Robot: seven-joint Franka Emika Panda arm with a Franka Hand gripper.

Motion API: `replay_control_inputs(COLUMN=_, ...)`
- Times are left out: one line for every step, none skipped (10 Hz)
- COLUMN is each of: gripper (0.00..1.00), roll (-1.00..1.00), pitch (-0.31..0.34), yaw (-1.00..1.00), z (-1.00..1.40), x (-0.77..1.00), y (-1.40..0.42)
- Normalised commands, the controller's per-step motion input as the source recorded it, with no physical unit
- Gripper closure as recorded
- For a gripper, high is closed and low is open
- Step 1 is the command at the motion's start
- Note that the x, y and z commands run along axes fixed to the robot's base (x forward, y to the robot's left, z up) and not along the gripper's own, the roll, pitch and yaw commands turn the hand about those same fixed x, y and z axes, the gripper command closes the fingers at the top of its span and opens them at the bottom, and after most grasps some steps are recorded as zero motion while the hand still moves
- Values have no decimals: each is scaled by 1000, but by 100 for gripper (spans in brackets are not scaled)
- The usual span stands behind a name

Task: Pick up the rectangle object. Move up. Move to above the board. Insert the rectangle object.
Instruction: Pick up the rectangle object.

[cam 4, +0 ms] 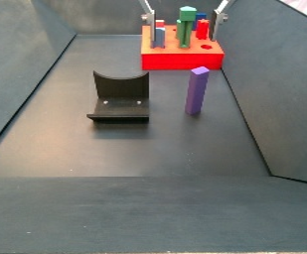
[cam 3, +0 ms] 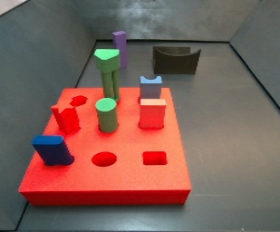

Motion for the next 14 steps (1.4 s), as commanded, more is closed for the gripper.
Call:
replay_control_inputs(gripper=0, roll=0, pitch=0, yaw=-9, z=0, x=-177, y=-17)
replay_control_inputs(gripper=0, roll=26, pitch=0, yaw=-731, z=0, x=-94, y=-271)
replay_control_inputs(gripper=0, roll=0, pitch=0, yaw=-1000, z=0, x=0, y=-74)
replay_control_inputs(gripper=0, roll=0, pitch=0, yaw=-1000, z=0, x=0, y=-46)
replay_control_inputs(gripper=0, roll=0, pitch=0, yaw=-1000, z=0, x=0, y=-29)
replay_control_inputs(gripper=0, roll=0, pitch=0, yaw=-1000, z=0, x=0, y=-9)
replay_control_inputs(gripper=0, roll=0, pitch=0, yaw=-1000, z=0, x=0, y=0)
replay_control_inputs(gripper=0, roll=0, pitch=0, yaw=-1000, z=0, x=0, y=0)
replay_control_inputs(gripper=0, roll=0, pitch=-4, yaw=-1000, z=0, x=0, y=-31)
replay_control_inputs(gripper=0, roll=0, pitch=-4, yaw=-377, z=0, x=-6, y=0)
replay_control_inputs(gripper=0, roll=24, pitch=11, yaw=0, z=-51, x=-23, y=0)
replay_control_inputs(gripper=0, roll=0, pitch=0, yaw=-51, z=-231, x=-237, y=0)
replay_control_inputs(gripper=0, roll=0, pitch=0, yaw=-69, z=-283, x=-300, y=0)
replay_control_inputs(gripper=0, roll=0, pitch=0, yaw=-126, z=-460, x=-423, y=-83)
